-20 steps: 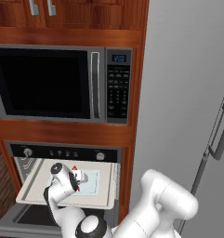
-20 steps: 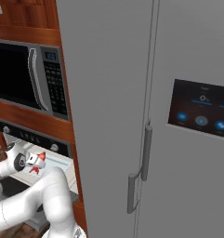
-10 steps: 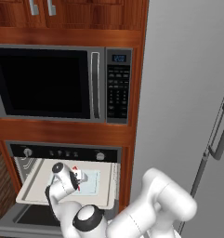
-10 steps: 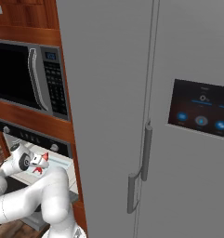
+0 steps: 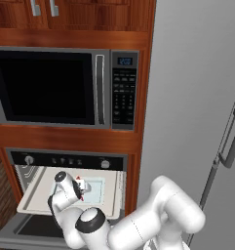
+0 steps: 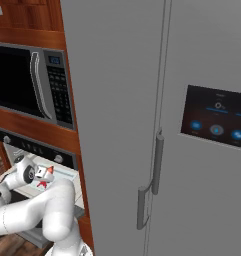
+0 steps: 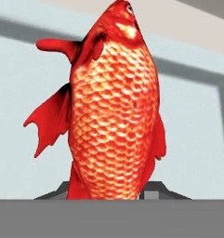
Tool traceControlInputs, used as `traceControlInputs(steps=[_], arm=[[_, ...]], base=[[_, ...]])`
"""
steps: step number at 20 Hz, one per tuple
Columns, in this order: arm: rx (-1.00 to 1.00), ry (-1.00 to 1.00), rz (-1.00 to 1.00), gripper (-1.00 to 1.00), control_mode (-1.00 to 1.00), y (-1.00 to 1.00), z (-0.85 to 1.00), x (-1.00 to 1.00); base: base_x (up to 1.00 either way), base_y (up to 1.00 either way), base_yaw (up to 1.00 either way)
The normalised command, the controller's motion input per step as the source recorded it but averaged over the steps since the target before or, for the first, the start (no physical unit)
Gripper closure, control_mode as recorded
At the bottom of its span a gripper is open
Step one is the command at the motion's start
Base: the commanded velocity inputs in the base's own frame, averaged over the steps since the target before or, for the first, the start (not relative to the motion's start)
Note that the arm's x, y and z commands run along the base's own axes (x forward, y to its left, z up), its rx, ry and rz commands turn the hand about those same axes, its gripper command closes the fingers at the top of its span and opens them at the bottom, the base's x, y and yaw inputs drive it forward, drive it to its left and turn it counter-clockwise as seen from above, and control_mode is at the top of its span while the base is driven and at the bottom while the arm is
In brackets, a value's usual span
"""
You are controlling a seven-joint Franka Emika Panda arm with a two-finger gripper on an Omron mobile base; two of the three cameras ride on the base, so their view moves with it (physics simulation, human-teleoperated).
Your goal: Place the fish on the rack of the oven.
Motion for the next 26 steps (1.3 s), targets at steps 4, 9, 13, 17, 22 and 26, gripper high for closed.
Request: traceControlInputs(steps=[4,9,13,17,22,26], arm=[[0.0,0.0,0.0,1.0,-1.0,0.0,-0.2,0.01],[0.0,0.0,0.0,-1.0,-1.0,0.01,-0.15,0.01],[0.0,0.0,0.0,-1.0,-1.0,0.15,-0.03,0.0],[0.0,-0.05,0.0,-1.0,-1.0,0.16,0.01,-0.01],[-0.08,-0.14,0.0,-1.0,-1.0,0.11,0.02,-0.01],[-0.2,-0.19,0.0,-1.0,-1.0,0.12,-0.01,0.0]], base=[[0.0,0.0,0.0],[0.0,0.0,0.0],[0.0,0.0,0.0],[0.0,0.0,0.0],[0.0,0.0,0.0],[0.0,0.0,0.0]])
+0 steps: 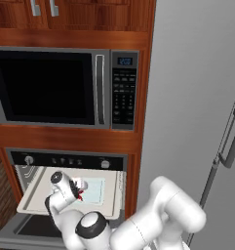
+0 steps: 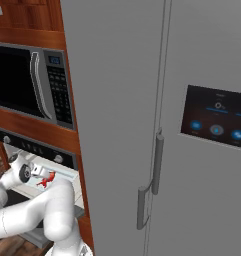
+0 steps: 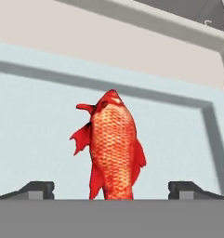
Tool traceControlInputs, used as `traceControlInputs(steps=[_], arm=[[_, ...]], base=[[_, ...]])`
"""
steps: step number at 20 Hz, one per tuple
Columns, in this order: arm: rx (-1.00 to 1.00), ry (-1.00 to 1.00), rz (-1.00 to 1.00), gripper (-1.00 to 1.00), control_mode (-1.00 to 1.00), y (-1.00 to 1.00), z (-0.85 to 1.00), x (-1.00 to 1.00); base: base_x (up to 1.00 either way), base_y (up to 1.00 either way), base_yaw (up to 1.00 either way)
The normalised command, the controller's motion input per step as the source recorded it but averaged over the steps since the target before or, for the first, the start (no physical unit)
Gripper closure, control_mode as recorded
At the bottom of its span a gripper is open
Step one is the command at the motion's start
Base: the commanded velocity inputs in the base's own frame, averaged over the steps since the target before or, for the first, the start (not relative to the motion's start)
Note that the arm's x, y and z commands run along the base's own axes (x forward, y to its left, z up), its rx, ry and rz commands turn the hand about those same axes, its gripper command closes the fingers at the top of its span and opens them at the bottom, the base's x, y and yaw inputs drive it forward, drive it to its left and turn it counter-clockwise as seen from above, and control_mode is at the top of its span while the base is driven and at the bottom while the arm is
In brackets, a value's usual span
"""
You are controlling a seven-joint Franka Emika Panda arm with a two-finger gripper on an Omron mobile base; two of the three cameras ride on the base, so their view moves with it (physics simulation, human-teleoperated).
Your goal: Place the fish on the rack of the oven.
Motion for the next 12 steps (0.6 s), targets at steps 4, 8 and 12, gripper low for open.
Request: traceControlInputs(steps=[4,8,12], arm=[[-0.1,-0.1,0.0,-1.0,-1.0,0.12,0.0,-0.02],[0.08,-0.04,0.0,-1.0,-1.0,0.05,0.61,-0.38],[0.13,-0.01,0.0,-1.0,-1.0,-0.01,0.73,-0.76]], base=[[0.0,0.0,0.0],[0.0,0.0,0.0],[0.0,0.0,0.0]])
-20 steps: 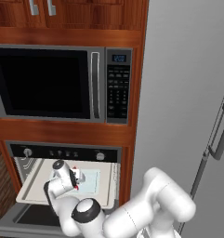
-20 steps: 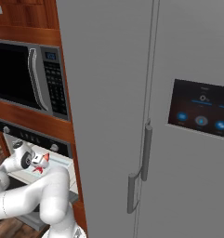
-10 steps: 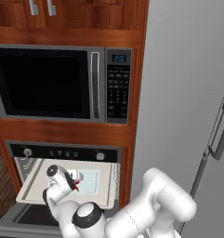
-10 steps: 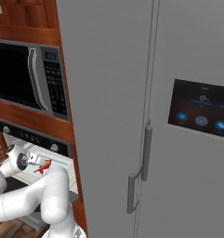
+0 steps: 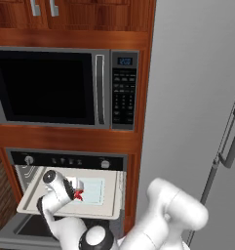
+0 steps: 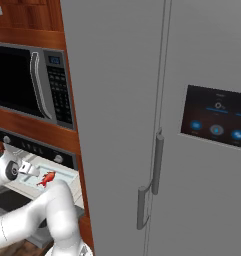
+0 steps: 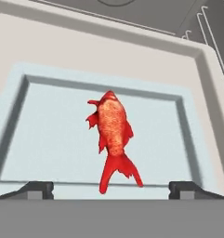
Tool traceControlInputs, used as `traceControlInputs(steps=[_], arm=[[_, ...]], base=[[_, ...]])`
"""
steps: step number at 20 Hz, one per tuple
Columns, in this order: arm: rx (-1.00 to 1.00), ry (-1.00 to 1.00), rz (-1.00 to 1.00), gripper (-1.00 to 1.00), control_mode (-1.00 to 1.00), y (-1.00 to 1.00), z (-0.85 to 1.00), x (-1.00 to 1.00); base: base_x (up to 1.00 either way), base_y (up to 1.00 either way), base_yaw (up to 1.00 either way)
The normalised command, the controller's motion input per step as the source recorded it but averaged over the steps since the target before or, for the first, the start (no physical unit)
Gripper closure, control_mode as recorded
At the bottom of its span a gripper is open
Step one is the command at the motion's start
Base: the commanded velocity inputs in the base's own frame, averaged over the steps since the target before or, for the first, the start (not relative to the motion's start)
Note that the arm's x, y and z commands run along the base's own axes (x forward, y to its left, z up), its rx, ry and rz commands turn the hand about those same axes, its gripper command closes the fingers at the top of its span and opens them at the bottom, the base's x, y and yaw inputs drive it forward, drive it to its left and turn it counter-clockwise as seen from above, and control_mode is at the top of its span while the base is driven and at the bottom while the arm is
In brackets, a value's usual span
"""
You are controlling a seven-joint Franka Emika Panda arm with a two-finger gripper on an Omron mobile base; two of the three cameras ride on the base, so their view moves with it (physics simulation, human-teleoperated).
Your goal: Place the fish on the rack of the oven.
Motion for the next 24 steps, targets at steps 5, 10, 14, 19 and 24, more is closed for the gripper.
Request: traceControlInputs(steps=[5,10,14,19,24], arm=[[0.04,-0.05,0.0,-1.0,-1.0,0.0,0.45,-0.98],[0.08,-0.01,0.0,-1.0,-1.0,-0.01,0.65,-0.74],[0.19,0.0,0.0,-1.0,-1.0,-0.17,1.0,-0.5],[0.13,-0.02,0.0,-1.0,-1.0,-0.25,0.52,-0.52],[0.12,0.0,0.0,-1.0,-1.0,-0.37,0.05,-0.21]], base=[[0.0,0.0,0.0],[0.0,0.0,0.0],[0.0,0.0,0.0],[0.0,0.0,0.0],[0.0,0.0,0.0]])
